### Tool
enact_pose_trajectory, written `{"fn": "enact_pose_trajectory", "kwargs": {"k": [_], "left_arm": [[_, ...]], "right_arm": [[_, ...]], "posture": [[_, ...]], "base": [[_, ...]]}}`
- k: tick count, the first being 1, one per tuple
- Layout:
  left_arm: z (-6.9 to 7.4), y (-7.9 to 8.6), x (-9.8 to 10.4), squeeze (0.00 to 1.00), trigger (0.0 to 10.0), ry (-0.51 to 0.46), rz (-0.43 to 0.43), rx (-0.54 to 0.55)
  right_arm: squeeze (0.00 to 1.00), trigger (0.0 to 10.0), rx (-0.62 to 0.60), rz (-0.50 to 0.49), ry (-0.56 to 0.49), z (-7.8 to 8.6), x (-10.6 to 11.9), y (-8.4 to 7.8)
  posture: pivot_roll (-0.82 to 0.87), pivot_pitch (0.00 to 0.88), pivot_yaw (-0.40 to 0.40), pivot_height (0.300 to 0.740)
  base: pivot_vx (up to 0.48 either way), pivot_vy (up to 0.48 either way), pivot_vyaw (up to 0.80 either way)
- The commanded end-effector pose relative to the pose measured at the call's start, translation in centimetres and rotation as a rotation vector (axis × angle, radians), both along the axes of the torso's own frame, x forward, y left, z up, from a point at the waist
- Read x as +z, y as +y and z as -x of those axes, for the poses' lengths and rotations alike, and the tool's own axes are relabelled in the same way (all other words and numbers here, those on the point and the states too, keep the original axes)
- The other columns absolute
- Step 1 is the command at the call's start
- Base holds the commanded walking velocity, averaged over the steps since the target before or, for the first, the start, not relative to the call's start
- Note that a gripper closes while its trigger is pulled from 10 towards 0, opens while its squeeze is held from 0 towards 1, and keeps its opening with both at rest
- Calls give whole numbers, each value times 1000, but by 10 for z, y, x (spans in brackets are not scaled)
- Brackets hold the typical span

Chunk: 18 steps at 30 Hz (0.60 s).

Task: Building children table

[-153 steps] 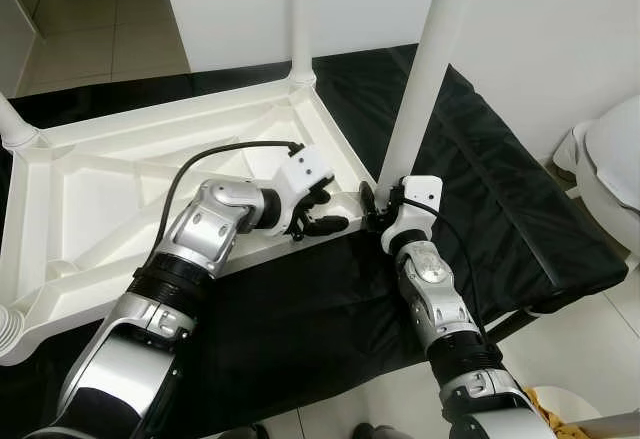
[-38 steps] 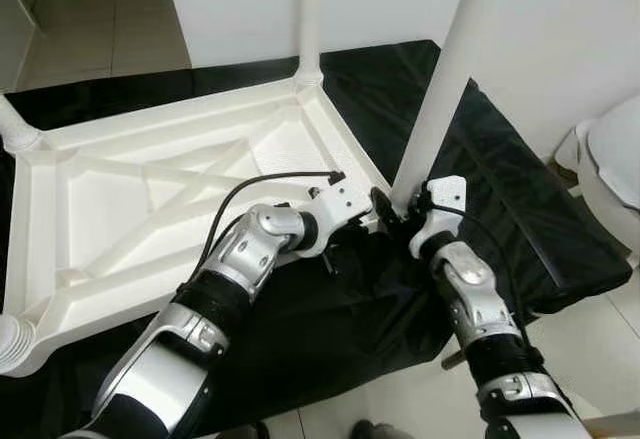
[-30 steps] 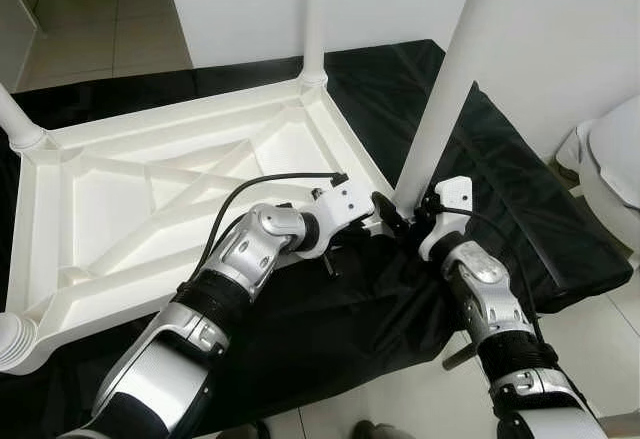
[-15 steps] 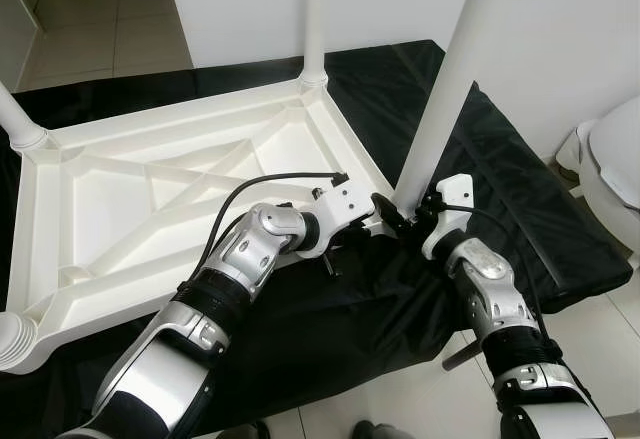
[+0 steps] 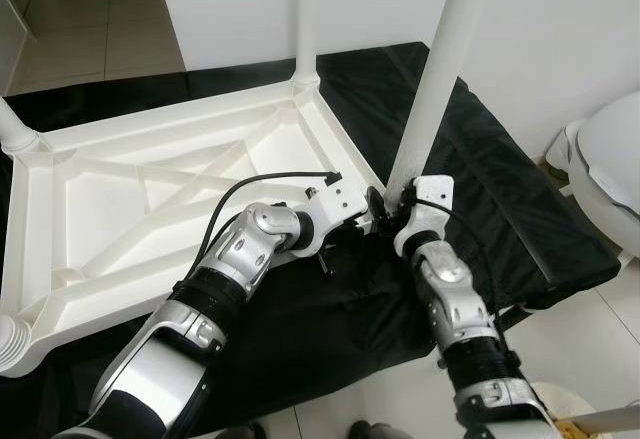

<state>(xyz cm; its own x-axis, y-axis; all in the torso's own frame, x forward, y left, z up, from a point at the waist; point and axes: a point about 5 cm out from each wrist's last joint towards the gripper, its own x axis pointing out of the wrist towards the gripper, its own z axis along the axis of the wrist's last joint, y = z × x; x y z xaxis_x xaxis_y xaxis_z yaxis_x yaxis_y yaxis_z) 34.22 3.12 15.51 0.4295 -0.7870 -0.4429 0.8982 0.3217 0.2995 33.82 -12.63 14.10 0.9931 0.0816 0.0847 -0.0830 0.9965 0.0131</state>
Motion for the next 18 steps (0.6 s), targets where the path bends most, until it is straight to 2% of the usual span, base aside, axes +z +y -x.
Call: {"fn": "enact_pose_trajectory", "kwargs": {"k": [1,5,8,9,10,11,12,13,17,18], "left_arm": [[-5,22,-20,0,10000,30,-84,126],[-6,22,-19,0,10000,26,-84,127],[-7,22,-18,0,10000,24,-83,129],[-7,22,-18,0,10000,22,-83,130],[-7,22,-18,0,10000,22,-83,130],[-8,22,-17,0,10000,20,-84,130],[-8,23,-17,0,10000,19,-85,131],[-8,23,-17,0,10000,19,-84,131],[-8,23,-16,0,10000,18,-85,131],[-8,23,-16,0,10000,18,-85,131]], "right_arm": [[0,0,-142,-25,100,6,-20,-13],[0,0,-205,-38,132,10,-25,-2],[0,0,-205,-39,138,11,-26,1],[0,4353,-192,-39,143,11,-25,2],[0,4353,-192,-39,143,11,-25,2],[0,10000,-161,-34,129,10,-23,0],[94,10000,-140,-25,117,10,-21,-1],[1000,10000,-133,-16,101,9,-19,-5],[1000,10000,-88,-19,78,6,-15,-12],[776,10000,-53,-7,57,5,-11,-16]], "posture": [[-68,108,13,740],[-68,109,9,740],[-68,108,9,740],[-68,108,8,740],[-68,108,8,740],[-69,109,10,740],[-69,109,10,740],[-69,109,10,740],[-70,112,12,740],[-70,113,15,740]], "base": [[0,0,0],[0,0,0],[0,0,0],[0,0,0],[0,0,0],[0,0,0],[0,0,0],[0,0,0],[0,0,0],[0,0,0]]}}
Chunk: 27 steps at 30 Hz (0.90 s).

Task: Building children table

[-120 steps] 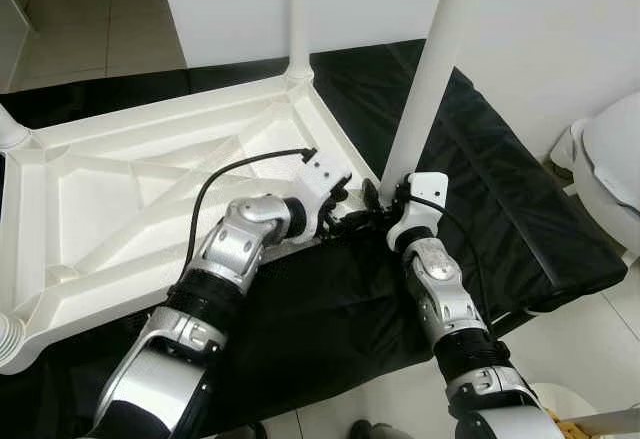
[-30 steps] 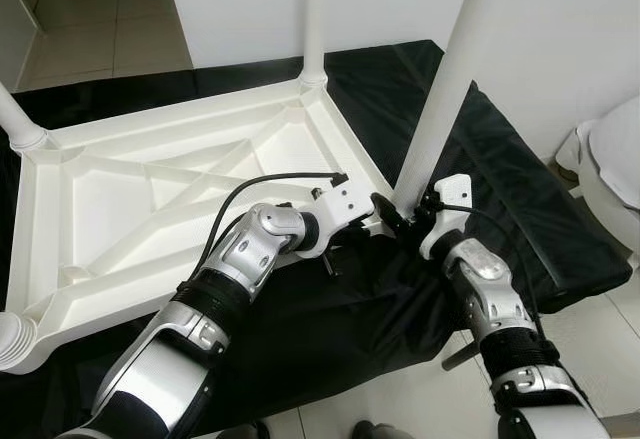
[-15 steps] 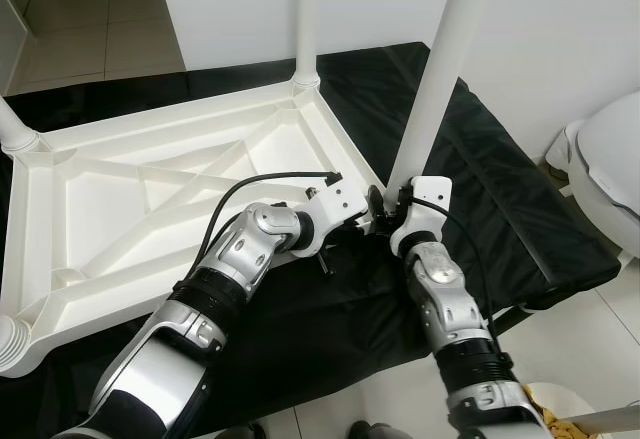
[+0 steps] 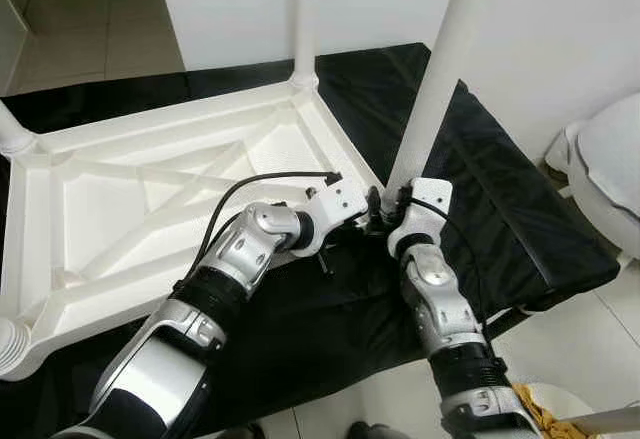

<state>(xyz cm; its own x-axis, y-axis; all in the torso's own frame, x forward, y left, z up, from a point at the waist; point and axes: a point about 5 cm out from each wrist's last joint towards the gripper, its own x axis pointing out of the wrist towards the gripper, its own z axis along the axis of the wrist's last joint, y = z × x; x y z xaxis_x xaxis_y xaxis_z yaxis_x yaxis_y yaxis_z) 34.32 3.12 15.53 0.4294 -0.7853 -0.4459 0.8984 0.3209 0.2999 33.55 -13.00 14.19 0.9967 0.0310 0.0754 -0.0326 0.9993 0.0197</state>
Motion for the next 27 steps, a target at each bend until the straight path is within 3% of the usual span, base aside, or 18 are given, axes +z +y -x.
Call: {"fn": "enact_pose_trajectory", "kwargs": {"k": [1,2,3,5,12,18,27], "left_arm": [[-7,24,-16,0,10000,18,-81,131],[-7,24,-16,0,10000,18,-81,131],[-7,24,-16,0,10000,18,-81,131],[-7,24,-16,0,10000,18,-81,131],[-9,25,-14,0,10000,16,-80,134],[-10,25,-13,0,10000,11,-80,133],[-9,25,-12,0,10000,9,-80,128]], "right_arm": [[776,10000,22,8,34,1,-10,-14],[776,10000,22,8,34,1,-10,-14],[0,10000,69,23,25,0,-7,-15],[0,10000,69,23,25,0,-7,-15],[0,10000,420,122,-81,0,8,-13],[0,10000,547,104,-81,1,7,-12],[0,10000,587,109,-45,-4,2,-16]], "posture": [[-71,113,15,740],[-71,113,15,740],[-70,116,16,740],[-70,116,16,740],[-68,121,28,740],[-63,120,33,740],[-59,123,36,740]], "base": [[0,0,0],[0,0,0],[0,0,0],[0,0,0],[0,0,0],[0,0,0],[0,0,0]]}}
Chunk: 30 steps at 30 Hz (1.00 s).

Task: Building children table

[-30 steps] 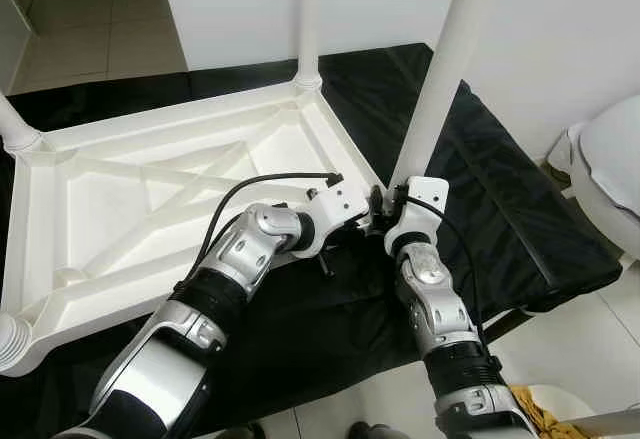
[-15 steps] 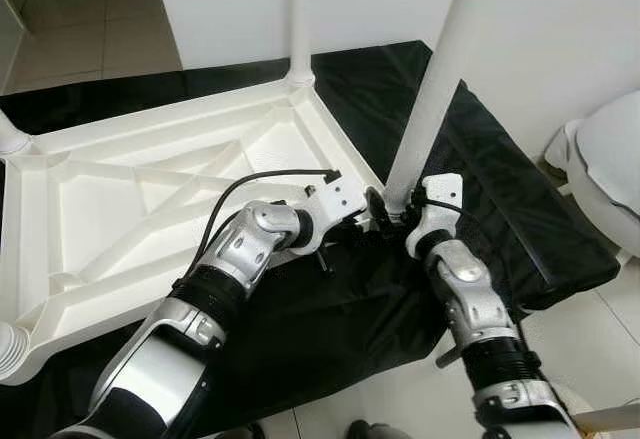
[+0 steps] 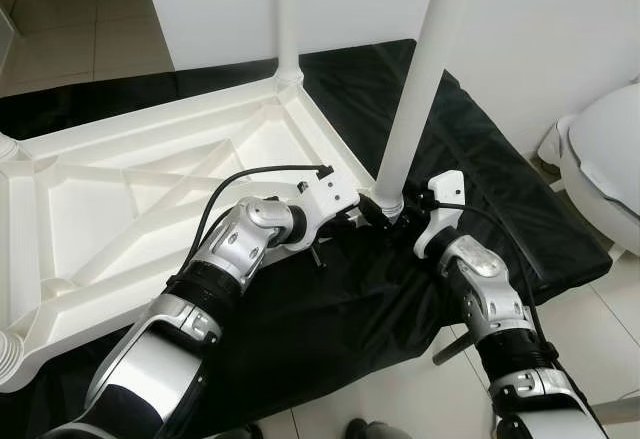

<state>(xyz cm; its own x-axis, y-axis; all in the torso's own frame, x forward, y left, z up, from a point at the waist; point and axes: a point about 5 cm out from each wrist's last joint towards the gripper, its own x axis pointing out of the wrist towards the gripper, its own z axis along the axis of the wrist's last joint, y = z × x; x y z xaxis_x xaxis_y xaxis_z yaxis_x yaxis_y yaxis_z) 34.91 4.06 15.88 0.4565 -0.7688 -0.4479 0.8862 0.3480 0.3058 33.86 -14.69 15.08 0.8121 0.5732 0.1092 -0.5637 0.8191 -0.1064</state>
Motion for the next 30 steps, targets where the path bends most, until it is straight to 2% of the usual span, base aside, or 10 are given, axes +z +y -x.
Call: {"fn": "enact_pose_trajectory", "kwargs": {"k": [1,11,26,27,28,30], "left_arm": [[-3,15,-15,0,10000,15,-75,96],[-1,15,-15,0,10000,17,-79,78],[4,12,-16,0,10000,18,-90,42],[5,12,-16,0,10000,19,-90,40],[5,12,-16,0,10000,20,-91,38],[6,12,-17,0,10000,20,-92,36]], "right_arm": [[0,10000,14,7,28,-1,-7,1],[0,10000,-60,-13,35,-16,-11,-5],[0,9922,-11,-17,11,-24,-9,4],[0,4510,-10,-16,9,-24,-9,4],[0,0,-9,-14,7,-24,-10,4],[0,0,4,-21,9,-24,-10,4]], "posture": [[-59,123,36,740],[-48,122,40,740],[-39,117,43,740],[-38,118,42,740],[-38,117,40,740],[-38,117,40,740]], "base": [[0,0,0],[0,0,0],[0,0,0],[0,0,0],[0,0,0],[0,0,0]]}}
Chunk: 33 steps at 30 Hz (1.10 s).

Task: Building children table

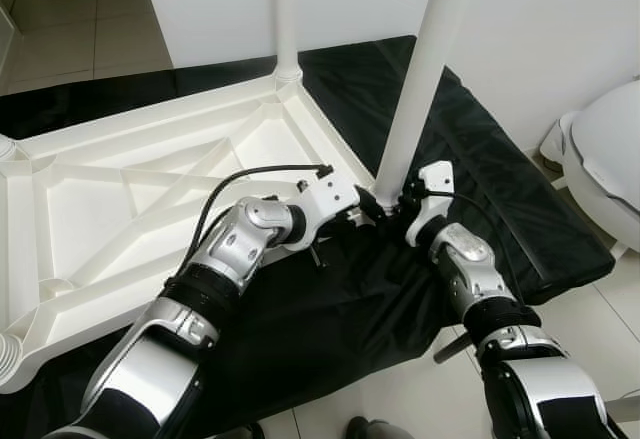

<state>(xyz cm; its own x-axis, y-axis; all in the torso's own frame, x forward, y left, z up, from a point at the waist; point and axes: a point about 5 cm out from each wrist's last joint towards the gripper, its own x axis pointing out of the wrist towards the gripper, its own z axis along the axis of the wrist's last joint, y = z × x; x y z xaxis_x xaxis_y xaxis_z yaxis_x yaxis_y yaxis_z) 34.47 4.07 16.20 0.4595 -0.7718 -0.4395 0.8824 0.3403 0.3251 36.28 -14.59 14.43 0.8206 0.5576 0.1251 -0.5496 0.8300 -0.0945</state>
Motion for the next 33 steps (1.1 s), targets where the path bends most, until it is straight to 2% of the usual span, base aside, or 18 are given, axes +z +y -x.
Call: {"fn": "enact_pose_trajectory", "kwargs": {"k": [1,6,14,18,20,21,22,27,31,32,33], "left_arm": [[2,12,-20,0,10000,42,-90,45],[3,12,-21,0,10000,44,-92,43],[5,11,-22,0,10000,45,-93,41],[6,10,-23,0,10000,47,-93,39],[6,10,-23,0,10000,47,-93,38],[6,9,-23,0,10000,47,-93,37],[6,9,-23,0,10000,47,-93,37],[6,9,-25,0,10000,46,-98,35],[6,9,-25,0,10000,45,-100,34],[6,8,-25,0,10000,44,-102,33],[6,8,-25,0,10000,44,-102,33]], "right_arm": [[0,0,21,0,15,1,-5,2],[0,0,19,12,15,2,-7,1],[0,0,-35,2,80,4,-18,-3],[0,0,-175,-10,121,5,-27,-4],[0,0,-198,-17,122,5,-28,-5],[0,0,-258,-54,130,5,-27,-4],[0,0,-258,-54,130,5,-27,-4],[0,0,-463,-97,124,7,-27,-6],[0,0,-554,-107,118,9,-25,-7],[0,0,-646,-109,109,12,-25,-8],[0,0,-646,-109,109,12,-25,-8]], "posture": [[-37,117,37,740],[-38,117,34,740],[-41,112,25,740],[-45,107,22,740],[-45,107,22,740],[-50,105,21,740],[-50,105,21,740],[-51,100,17,740],[-51,99,15,740],[-53,98,12,740],[-53,98,12,740]], "base": [[0,0,0],[0,0,0],[0,0,0],[0,0,0],[0,0,0],[0,0,0],[0,0,0],[0,0,0],[0,0,0],[0,0,0],[0,0,0]]}}
